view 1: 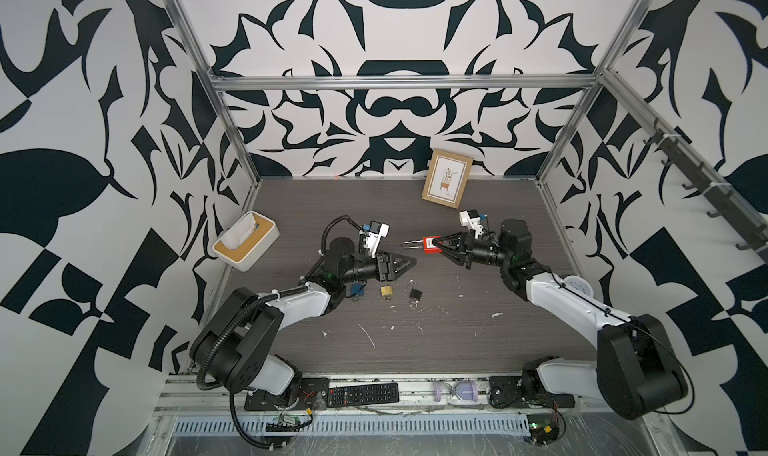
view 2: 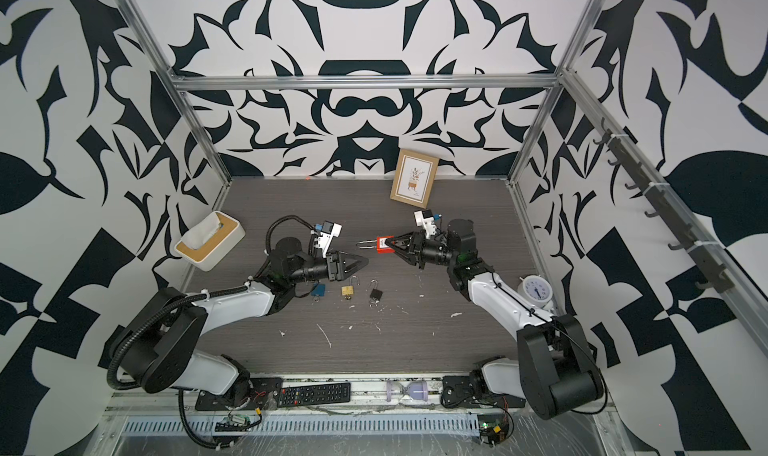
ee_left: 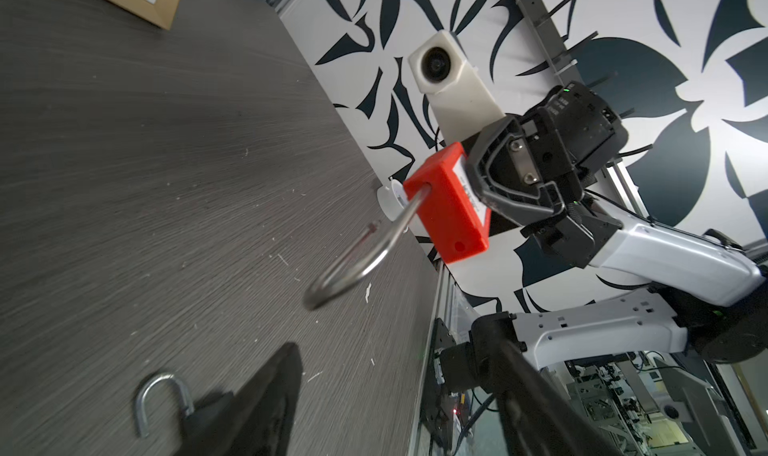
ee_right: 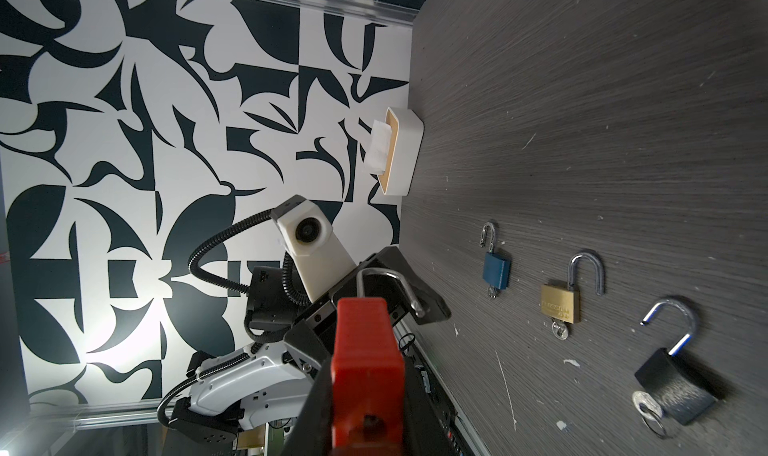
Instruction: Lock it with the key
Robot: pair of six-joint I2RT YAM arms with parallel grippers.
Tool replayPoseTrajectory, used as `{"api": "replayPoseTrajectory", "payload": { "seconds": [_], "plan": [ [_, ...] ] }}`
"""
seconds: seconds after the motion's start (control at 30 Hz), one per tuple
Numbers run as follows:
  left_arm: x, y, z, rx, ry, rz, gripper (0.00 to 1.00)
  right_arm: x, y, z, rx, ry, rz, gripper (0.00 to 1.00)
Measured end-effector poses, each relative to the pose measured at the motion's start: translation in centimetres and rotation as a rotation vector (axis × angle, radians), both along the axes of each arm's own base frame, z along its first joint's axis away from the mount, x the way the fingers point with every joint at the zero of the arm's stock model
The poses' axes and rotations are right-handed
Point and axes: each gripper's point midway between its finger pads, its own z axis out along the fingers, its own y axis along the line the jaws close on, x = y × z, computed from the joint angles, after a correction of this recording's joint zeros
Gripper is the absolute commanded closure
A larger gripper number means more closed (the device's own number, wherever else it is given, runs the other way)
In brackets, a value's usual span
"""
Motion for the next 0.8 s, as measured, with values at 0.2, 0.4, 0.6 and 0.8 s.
{"api": "replayPoseTrajectory", "payload": {
  "seconds": [0.2, 0.4, 0.6, 0.8],
  "plan": [
    [1.1, 0.7, -0.2, 0.076, -0.042, 0.061, 0.20, -0.4, -0.1, -0.2, -0.007, 0.035, 0.000, 1.00],
    [1.9, 0.4, 1.0, 0.065, -0.068, 0.067, 0.29, -0.8, 0.2, -0.6, -0.008, 0.077, 0.009, 1.00],
    [2.3, -0.3, 1.5, 0.039, -0.058, 0.048, 0.41, -0.9, 0.3, -0.6, -0.008, 0.080, 0.012, 1.00],
    [2.2, -0.3, 1.4, 0.031, -0.037, 0.040, 0.49, -1.0, 0.2, -0.9, -0.017, 0.088, 0.012, 1.00]
  ]
}}
